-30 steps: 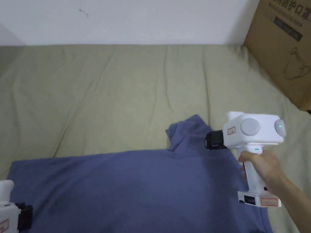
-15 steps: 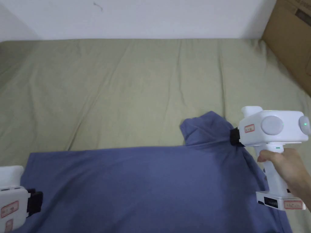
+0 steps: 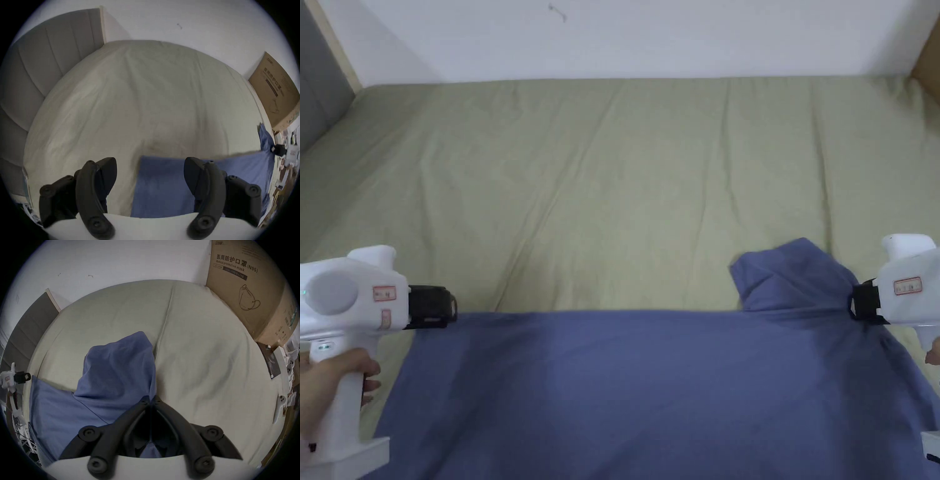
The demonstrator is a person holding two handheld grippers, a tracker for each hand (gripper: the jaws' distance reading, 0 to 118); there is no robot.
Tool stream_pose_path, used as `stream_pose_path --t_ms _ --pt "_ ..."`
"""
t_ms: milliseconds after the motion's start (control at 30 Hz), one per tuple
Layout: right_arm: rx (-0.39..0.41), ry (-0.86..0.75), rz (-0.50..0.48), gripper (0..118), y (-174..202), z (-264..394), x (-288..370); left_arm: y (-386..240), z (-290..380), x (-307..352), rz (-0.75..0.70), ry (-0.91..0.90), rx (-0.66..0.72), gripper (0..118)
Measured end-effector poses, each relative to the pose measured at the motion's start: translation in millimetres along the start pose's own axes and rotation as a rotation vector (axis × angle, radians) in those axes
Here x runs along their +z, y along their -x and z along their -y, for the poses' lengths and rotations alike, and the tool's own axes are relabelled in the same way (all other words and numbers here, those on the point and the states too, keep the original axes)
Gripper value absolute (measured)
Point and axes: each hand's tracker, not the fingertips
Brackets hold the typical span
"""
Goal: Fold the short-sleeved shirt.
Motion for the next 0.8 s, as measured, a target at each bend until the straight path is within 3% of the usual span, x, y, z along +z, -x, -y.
stream_pose_path --t_ms 100,167,200,233,267,367,467,800 --pt "0.009 0.008 0.003 0 0 1 -6 -6 4 -25 0.039 0.082 0.037 87" --pt "0.008 0.018 0.005 0 -1 2 -10 -14 10 -36 -0.016 0.109 0.002 71" --pt "0.004 0.022 0.002 0 -1 3 -10 -17 11 -32 -0.052 0.071 -0.069 54" --pt "0.001 0.020 0.001 0 -1 3 -9 -19 10 -25 -0.047 0.063 -0.071 21" --pt "-0.003 0.017 -0.003 0 -1 4 -8 -19 7 -12 -0.038 0.053 -0.067 0" --pt "-0.005 0.006 -0.017 0 1 4 3 -17 1 -1 0.036 0.059 -0.043 0" --pt "-0.001 -0.013 -0.020 0 1 5 19 -29 5 14 -0.014 0.042 -0.132 0" --pt "-0.038 -0.102 -0.049 0 -5 49 112 -13 52 116 0.021 -0.043 -0.164 0"
